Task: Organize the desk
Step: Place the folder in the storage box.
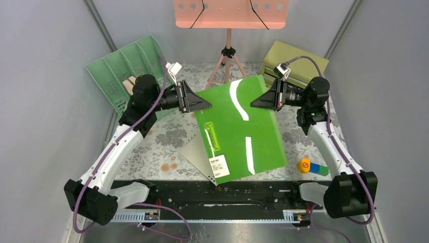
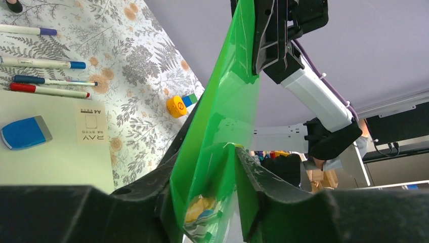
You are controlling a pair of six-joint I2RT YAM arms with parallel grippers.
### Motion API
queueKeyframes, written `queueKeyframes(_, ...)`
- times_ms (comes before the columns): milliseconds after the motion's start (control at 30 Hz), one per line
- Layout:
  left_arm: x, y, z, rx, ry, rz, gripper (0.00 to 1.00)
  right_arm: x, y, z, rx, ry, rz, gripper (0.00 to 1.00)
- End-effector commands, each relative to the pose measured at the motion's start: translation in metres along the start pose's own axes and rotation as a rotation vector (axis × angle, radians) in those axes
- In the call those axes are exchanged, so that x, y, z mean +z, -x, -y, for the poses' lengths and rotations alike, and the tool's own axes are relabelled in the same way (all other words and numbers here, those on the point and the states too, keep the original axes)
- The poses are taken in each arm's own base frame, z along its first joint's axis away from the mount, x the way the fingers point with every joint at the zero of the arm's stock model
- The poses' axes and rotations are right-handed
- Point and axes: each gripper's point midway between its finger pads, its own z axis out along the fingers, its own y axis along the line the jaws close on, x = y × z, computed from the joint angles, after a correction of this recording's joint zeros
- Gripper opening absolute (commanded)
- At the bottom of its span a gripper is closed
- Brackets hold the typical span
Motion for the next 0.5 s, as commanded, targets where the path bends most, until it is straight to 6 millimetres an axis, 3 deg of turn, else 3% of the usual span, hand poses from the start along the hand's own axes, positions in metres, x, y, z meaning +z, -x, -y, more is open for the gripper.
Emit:
queueKeyframes(0,-0.006,0.008,0.031,0.112,-0.077,-0.02,0.35,0.002,0.003,-0.018,-0.076,0.021,-0.022,0.0)
queueKeyframes(133,-0.01,0.006,0.031,0.122,-0.047,-0.043,0.34,0.001,0.002,-0.011,-0.061,0.001,-0.026,0.0)
queueKeyframes(200,-0.013,0.005,0.032,0.139,-0.03,-0.05,0.55,0.001,0.001,-0.008,-0.057,-0.014,-0.024,0.0)
queueKeyframes(267,-0.016,0.004,0.033,0.157,-0.015,-0.047,0.6,0.001,0.0,-0.005,-0.054,-0.029,-0.021,0.0)
queueKeyframes(333,-0.019,0.003,0.035,0.167,-0.005,-0.045,0.6,0.001,0.001,-0.002,-0.059,-0.043,-0.017,0.0)
queueKeyframes(467,-0.023,-0.001,0.04,0.156,-0.008,-0.051,0.49,0.001,0.0,0.002,-0.055,-0.063,-0.012,0.0)
